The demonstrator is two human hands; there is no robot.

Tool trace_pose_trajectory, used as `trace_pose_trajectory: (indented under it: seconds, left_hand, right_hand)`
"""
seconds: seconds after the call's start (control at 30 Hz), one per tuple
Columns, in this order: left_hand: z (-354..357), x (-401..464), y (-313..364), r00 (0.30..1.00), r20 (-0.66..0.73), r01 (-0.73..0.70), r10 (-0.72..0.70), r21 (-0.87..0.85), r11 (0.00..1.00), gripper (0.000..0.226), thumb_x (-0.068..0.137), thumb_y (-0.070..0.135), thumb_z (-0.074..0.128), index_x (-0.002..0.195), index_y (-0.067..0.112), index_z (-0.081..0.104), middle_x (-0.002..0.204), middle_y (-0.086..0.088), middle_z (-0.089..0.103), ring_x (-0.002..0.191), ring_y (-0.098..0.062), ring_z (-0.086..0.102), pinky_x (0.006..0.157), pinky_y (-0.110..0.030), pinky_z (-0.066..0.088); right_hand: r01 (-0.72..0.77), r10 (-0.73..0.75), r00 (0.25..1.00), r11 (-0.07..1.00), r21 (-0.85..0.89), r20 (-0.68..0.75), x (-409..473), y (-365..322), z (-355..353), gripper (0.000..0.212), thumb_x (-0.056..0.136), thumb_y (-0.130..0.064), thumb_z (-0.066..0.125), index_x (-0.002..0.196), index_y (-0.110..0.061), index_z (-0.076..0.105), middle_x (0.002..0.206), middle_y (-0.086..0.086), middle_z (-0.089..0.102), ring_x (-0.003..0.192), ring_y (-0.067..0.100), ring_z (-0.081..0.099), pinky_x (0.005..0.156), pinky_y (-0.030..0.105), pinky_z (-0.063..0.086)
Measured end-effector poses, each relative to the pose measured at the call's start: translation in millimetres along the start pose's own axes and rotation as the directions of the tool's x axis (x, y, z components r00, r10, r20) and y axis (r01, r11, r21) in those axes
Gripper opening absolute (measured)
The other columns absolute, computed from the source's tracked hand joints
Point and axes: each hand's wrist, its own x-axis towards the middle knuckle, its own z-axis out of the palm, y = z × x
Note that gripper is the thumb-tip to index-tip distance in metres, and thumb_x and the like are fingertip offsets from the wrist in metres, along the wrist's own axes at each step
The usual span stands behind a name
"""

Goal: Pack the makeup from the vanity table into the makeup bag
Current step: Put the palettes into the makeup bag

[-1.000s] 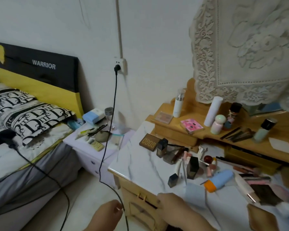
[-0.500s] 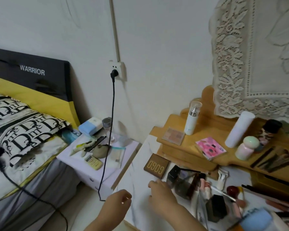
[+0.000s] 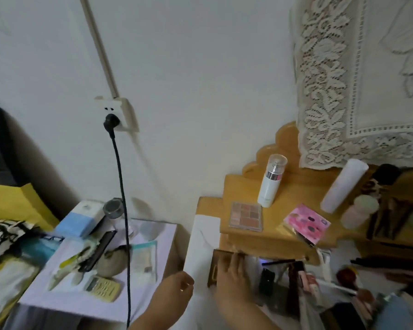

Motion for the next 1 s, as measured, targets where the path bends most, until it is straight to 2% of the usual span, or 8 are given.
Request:
trace_pose_trajectory:
  seconds: [0.17,0.3,0.4,0.47,0.6,0.7,0.87,1.0]
  left_hand:
    - [-38,40,7,0.988,0.016,-0.154,0.153,0.074,0.985,0.017,0.091,0.02,0.05,0.096,0.032,0.06,0.091,0.014,0.059,0.089,-0.005,0.056,0.071,-0.012,0.04]
    - [-45,62,43,0.967,-0.004,-0.253,0.253,0.022,0.967,0.022,0.095,0.021,0.044,0.11,0.018,0.059,0.109,0.001,0.065,0.092,-0.009,0.058,0.081,-0.018,0.045]
    - [-39,75,71,0.95,-0.027,-0.312,0.311,0.0,0.95,0.027,0.096,0.029,0.044,0.118,0.017,0.053,0.117,-0.001,0.062,0.101,-0.014,0.059,0.085,-0.023,0.045]
    - [-32,84,89,0.952,-0.009,-0.306,0.306,-0.033,0.951,0.034,0.094,0.033,0.046,0.123,0.014,0.047,0.121,-0.004,0.056,0.105,-0.02,0.057,0.087,-0.029,0.047]
    - [-14,100,118,0.967,0.006,-0.256,0.256,-0.006,0.967,0.066,0.084,0.052,0.055,0.128,0.008,0.037,0.127,-0.014,0.045,0.11,-0.029,0.054,0.091,-0.042,0.05]
    - [-7,105,129,0.973,-0.01,-0.23,0.23,-0.011,0.973,0.079,0.077,0.047,0.068,0.132,0.004,0.031,0.132,-0.018,0.04,0.117,-0.033,0.048,0.094,-0.041,0.044]
    - [-13,116,123,0.965,-0.003,-0.258,0.261,-0.152,0.954,0.053,0.078,0.023,0.071,0.122,0.005,0.047,0.121,-0.017,0.057,0.106,-0.033,0.058,0.091,-0.041,0.05]
    - [-30,113,110,0.984,0.013,-0.167,0.179,-0.309,0.936,0.047,0.078,0.008,0.069,0.119,0.001,0.047,0.106,-0.015,0.063,0.089,-0.032,0.064,0.074,-0.046,0.057]
  right_hand:
    - [-0.265,0.261,0.964,0.957,0.117,0.051,8,-22,9,0.065,0.089,-0.056,0.044,0.142,-0.023,0.024,0.156,0.014,0.006,0.142,0.041,0.008,0.113,0.05,0.023]
    - [-0.402,0.428,0.9,0.888,0.222,-0.083,10,-40,5,0.069,0.072,-0.055,0.069,0.125,-0.023,0.039,0.143,0.019,0.035,0.124,0.039,0.042,0.093,0.047,0.044]
    - [-0.491,0.502,0.864,0.825,0.279,0.037,14,-38,8,0.071,0.081,-0.049,0.057,0.137,-0.022,0.022,0.148,0.016,0.017,0.131,0.033,0.029,0.103,0.039,0.035]
    - [-0.562,0.537,0.827,0.774,0.292,0.169,17,-32,10,0.092,0.081,-0.053,0.058,0.145,-0.02,0.002,0.15,0.022,0.007,0.136,0.034,0.022,0.11,0.039,0.027]
    - [-0.577,0.538,0.816,0.779,0.246,0.212,12,-32,12,0.117,0.073,-0.057,0.067,0.147,-0.024,-0.017,0.143,0.022,0.025,0.129,0.031,0.036,0.109,0.041,0.029]
    - [-0.554,0.523,0.833,0.783,0.282,0.183,7,-28,12,0.103,0.08,-0.045,0.064,0.147,-0.03,-0.012,0.143,0.019,0.027,0.128,0.031,0.037,0.109,0.039,0.031]
    - [-0.439,0.468,0.875,0.656,0.614,0.126,-6,-23,2,0.071,0.097,-0.021,0.042,0.147,-0.028,-0.008,0.145,0.007,0.033,0.127,0.021,0.043,0.107,0.03,0.035]
    - [-0.353,0.437,0.898,0.657,0.667,0.044,-24,-15,-10,0.044,0.096,-0.019,0.043,0.138,-0.018,0.03,0.136,0.004,0.043,0.123,0.019,0.045,0.102,0.025,0.036]
